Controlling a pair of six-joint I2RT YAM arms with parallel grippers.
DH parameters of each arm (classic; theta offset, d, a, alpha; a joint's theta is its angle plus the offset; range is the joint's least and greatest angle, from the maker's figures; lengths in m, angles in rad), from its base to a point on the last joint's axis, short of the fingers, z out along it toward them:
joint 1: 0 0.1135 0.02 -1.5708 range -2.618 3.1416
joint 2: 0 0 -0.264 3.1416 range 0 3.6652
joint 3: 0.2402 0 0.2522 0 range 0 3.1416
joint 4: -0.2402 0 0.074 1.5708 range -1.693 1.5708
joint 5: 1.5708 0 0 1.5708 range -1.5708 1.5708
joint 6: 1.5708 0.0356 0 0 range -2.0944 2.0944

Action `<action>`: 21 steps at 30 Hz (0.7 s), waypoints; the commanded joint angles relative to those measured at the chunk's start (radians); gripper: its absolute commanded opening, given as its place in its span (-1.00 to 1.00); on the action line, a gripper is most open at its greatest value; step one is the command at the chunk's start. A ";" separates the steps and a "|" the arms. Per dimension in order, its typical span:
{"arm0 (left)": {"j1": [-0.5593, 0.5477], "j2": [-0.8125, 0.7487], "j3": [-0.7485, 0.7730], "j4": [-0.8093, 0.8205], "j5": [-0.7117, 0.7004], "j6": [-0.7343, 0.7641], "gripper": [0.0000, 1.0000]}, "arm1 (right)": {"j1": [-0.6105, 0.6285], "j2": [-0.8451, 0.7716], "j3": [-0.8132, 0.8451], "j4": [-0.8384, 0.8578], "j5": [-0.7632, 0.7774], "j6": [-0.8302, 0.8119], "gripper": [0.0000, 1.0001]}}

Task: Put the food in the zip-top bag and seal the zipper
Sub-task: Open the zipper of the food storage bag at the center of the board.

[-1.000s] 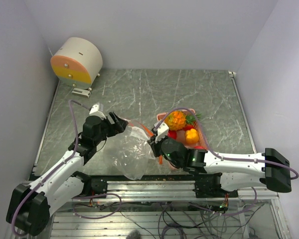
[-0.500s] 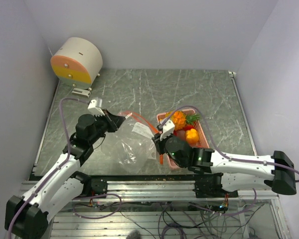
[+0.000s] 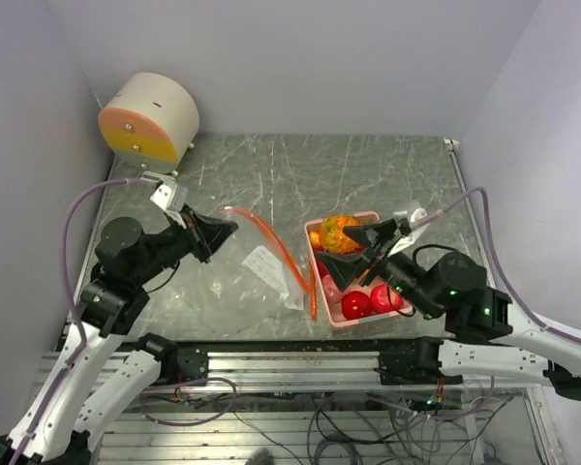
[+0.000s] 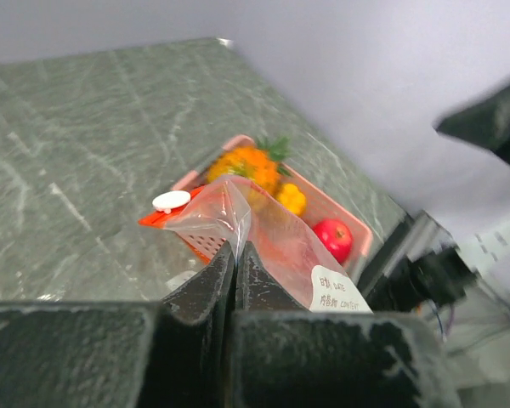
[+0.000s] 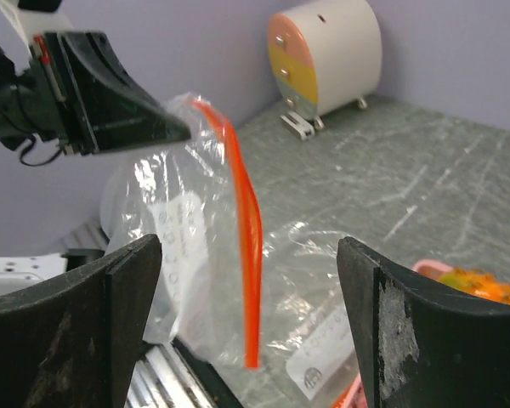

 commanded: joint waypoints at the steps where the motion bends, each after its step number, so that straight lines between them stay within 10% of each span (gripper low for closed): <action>1: 0.006 -0.060 0.051 -0.098 0.320 0.157 -0.87 | 0.003 0.000 0.035 -0.059 -0.110 -0.001 0.69; 10: 0.006 -0.206 -0.007 0.275 0.712 -0.025 -0.87 | 0.004 0.049 -0.032 0.032 -0.271 0.032 0.65; 21: 0.006 -0.238 -0.022 0.370 0.720 -0.104 -0.86 | 0.004 0.003 -0.153 0.263 -0.613 0.030 0.62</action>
